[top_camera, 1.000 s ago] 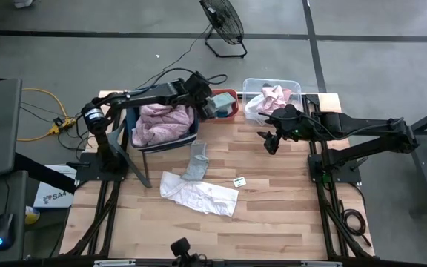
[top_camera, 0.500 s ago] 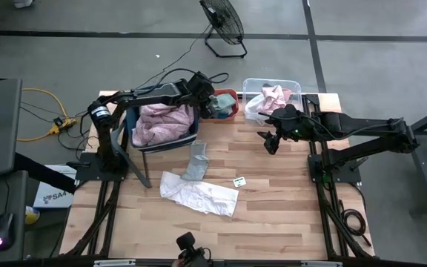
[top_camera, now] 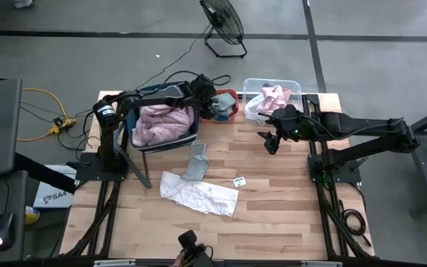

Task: Pick & Place Cloths
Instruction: Put the gray sock into the orange bin

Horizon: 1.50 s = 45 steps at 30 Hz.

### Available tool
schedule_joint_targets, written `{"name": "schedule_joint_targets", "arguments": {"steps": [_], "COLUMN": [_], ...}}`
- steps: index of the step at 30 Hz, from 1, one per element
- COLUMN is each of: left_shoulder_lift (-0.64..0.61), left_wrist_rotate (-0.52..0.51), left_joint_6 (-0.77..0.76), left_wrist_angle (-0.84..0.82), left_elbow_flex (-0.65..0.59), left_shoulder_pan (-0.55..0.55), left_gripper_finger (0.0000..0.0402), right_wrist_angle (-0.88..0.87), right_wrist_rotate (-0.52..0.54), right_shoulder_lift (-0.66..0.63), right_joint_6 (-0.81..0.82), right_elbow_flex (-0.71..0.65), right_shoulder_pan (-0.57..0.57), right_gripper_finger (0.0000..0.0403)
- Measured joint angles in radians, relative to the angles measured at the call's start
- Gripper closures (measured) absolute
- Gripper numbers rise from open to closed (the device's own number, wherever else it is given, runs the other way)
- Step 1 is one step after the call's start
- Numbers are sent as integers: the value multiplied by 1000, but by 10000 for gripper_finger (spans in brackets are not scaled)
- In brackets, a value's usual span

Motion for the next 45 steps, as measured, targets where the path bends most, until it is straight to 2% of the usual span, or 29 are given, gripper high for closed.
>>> {"name": "schedule_joint_targets", "arguments": {"steps": [4, 13, 15, 18, 21, 24, 27, 31, 32, 35, 42, 45], "left_shoulder_lift": [0, 0, 0, -8, -10, -10, -10, -10, -10, -9, -9, -9], "left_wrist_rotate": [-3, -8, -25, -30, -32, -26, -5, 38, 39, 69, 283, 322], "left_joint_6": [3, 3, 3, 3, 8, 13, 33, 86, 97, 108, 108, 106], "left_wrist_angle": [-16, -117, -148, -205, -265, -346, -416, -497, -500, -486, -355, -286], "left_elbow_flex": [31, 100, 126, 174, 224, 267, 281, 282, 275, 241, 154, 124], "left_shoulder_pan": [0, 0, 0, 0, -3, -11, -27, -53, -61, -76, -81, -81], "left_gripper_finger": [341, 161, 136, 123, 137, 180, 248, 367, 383, 390, 400, 401], "right_wrist_angle": [-10, -15, -15, -15, -15, -15, -14, -14, -14, -14, -14, -14], "right_wrist_rotate": [0, 0, -1, -1, -1, -1, 0, -1, 0, 0, 1, 2], "right_shoulder_lift": [0, 0, 0, 0, 0, 0, 0, 0, 0, 0, 0, 0], "right_joint_6": [0, 0, 0, 0, 0, 0, 0, 0, 0, 0, 0, 0], "right_elbow_flex": [0, 0, 0, 0, 0, 0, 0, 0, 0, 0, 0, 0], "right_shoulder_pan": [0, 0, 0, 0, 0, 0, 0, 0, 0, 0, 0, 0], "right_gripper_finger": [147, 147, 147, 147, 147, 147, 147, 147, 147, 147, 147, 147]}}
